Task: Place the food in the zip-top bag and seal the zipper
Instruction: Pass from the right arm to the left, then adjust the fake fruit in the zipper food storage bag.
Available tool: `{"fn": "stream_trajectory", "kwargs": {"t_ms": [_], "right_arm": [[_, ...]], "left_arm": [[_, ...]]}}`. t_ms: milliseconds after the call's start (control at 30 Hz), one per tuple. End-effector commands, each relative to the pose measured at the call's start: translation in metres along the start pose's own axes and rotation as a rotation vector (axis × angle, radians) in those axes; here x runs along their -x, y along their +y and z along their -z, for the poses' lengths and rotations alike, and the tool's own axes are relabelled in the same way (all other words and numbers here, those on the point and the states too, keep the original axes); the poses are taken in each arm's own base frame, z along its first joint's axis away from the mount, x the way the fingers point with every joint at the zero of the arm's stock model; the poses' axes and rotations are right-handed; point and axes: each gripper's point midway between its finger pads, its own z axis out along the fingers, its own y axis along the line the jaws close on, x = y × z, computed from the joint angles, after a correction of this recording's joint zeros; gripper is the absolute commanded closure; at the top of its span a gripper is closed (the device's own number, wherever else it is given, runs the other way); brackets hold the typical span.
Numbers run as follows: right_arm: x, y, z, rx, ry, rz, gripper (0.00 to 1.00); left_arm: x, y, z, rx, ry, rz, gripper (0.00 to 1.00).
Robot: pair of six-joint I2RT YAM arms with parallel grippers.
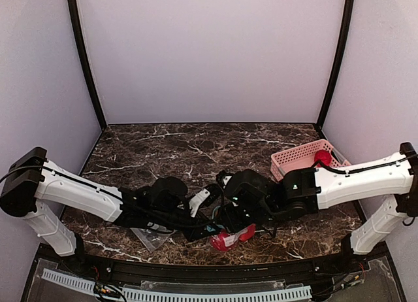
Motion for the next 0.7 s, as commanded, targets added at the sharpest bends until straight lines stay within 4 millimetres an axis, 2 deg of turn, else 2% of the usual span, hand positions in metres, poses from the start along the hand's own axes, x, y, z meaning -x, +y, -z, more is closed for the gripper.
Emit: {"fn": "stream_trajectory", "kwargs": {"t_ms": [0,167,333,667], "right_arm": [[-0.010,-0.010,-0.009,-0.122,0.031,0.023,0.52],[-0.024,-0.019,-0.016,-0.194,0.086,0.064,0.58],[-0.043,-0.030,-0.020,-0.256,0.155,0.110,0.59],[-0.067,-0.057,-0.010,-0.375,0.250,0.121,0.59]], "left_arm": [[0.016,-0.011,0.007,-0.010,-0.044,-0.038,0.99],[0.020,-0.008,0.011,0.022,-0.064,-0.036,0.99],[0.028,-0.007,0.019,0.049,-0.092,-0.045,0.99],[0.033,0.000,0.029,0.110,-0.113,-0.052,0.99]]}}
